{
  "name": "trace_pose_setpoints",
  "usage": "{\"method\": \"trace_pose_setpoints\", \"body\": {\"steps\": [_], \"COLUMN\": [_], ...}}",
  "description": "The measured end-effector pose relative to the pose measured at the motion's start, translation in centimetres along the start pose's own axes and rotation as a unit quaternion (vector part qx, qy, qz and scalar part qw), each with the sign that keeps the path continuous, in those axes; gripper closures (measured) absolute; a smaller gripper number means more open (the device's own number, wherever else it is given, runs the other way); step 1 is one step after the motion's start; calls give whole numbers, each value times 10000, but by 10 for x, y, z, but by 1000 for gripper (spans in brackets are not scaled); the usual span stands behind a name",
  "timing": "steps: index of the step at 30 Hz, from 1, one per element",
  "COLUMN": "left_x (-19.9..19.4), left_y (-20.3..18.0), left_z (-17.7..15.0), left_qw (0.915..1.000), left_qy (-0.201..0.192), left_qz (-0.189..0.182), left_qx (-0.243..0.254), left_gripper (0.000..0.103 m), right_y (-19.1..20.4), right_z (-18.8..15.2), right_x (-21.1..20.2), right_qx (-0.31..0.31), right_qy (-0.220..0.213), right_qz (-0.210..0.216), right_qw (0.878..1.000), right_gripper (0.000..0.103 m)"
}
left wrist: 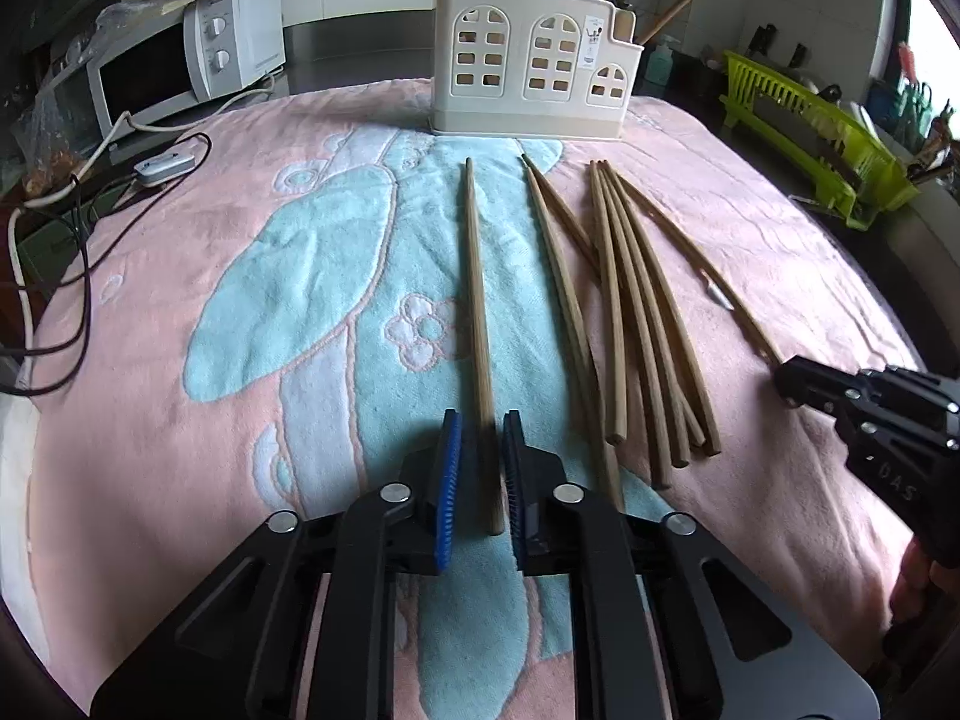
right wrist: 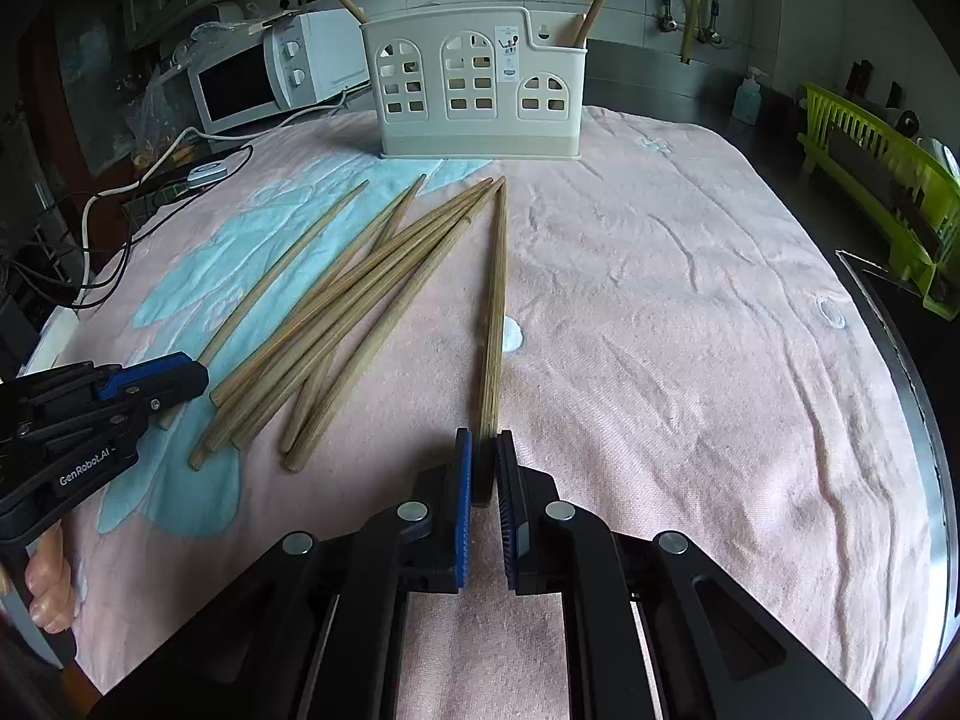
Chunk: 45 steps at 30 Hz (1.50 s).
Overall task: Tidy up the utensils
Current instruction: 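Lift both chopsticks and carry them above the white holder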
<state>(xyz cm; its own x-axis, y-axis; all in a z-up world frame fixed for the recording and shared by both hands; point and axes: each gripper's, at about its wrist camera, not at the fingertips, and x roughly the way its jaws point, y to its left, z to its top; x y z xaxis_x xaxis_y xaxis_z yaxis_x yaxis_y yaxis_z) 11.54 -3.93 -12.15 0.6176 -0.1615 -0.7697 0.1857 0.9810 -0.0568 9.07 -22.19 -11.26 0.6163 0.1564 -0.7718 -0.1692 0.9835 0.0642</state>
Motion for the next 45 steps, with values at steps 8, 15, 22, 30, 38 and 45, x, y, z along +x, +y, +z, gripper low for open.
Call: {"method": "trace_pose_setpoints", "body": {"steps": [8, 15, 22, 30, 38, 45], "left_x": [-18, -63, -95, -93, -90, -84], "left_y": [-1, 1, 1, -3, -2, 5], "left_z": [8, 29, 53, 81, 117, 145], "left_qw": [9997, 9948, 9831, 9780, 9773, 9781], "left_qy": [-231, -1006, -1820, -2059, -2070, -2028], "left_qz": [17, -161, -220, -282, -372, -415], "left_qx": [79, 22, 23, 150, 259, 212], "left_gripper": [98, 98, 98, 98, 98, 98], "right_y": [-3, -3, -8, -15, -18, -23], "right_z": [5, 24, 62, 107, 136, 162], "right_x": [-20, -52, -88, -99, -95, -81], "right_qx": [-22, -155, -254, -316, -384, -396], "right_qy": [-227, -686, -1273, -1534, -1723, -1666], "right_qz": [-35, -22, 117, 401, 469, 378], "right_qw": [9997, 9975, 9915, 9868, 9832, 9845], "right_gripper": [95, 95, 96, 96, 96, 97]}}
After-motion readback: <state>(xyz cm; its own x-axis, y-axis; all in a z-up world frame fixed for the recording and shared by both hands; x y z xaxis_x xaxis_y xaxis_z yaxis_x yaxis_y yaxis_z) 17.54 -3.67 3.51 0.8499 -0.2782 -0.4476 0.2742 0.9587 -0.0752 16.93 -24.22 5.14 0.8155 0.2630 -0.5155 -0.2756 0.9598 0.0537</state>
